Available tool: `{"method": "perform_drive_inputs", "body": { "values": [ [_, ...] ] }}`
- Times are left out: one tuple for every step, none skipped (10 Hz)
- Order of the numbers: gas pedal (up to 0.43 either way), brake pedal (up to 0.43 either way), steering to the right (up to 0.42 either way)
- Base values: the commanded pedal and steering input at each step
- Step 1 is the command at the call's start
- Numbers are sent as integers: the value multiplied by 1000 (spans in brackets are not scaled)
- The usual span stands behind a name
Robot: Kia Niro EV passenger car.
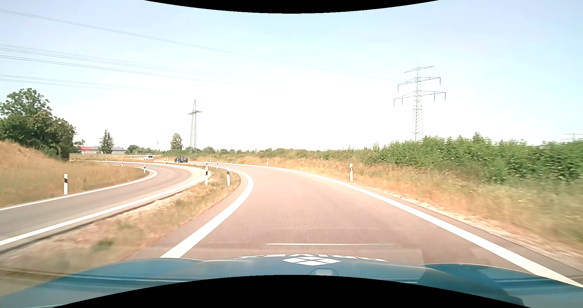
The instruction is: Follow the waypoints while adhering to traffic rules and regulations
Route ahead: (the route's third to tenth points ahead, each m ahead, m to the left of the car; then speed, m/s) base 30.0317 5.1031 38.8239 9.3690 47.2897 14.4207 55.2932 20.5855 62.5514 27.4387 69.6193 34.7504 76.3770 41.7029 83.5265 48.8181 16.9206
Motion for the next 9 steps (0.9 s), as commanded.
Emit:
{"method": "perform_drive_inputs", "body": {
  "values": [
    [0, 0, -56],
    [0, 0, -56],
    [59, 0, -56],
    [59, 0, -57],
    [59, 0, -59],
    [59, 0, -60],
    [67, 0, -59],
    [118, 0, -59],
    [118, 0, -59]
  ]
}}
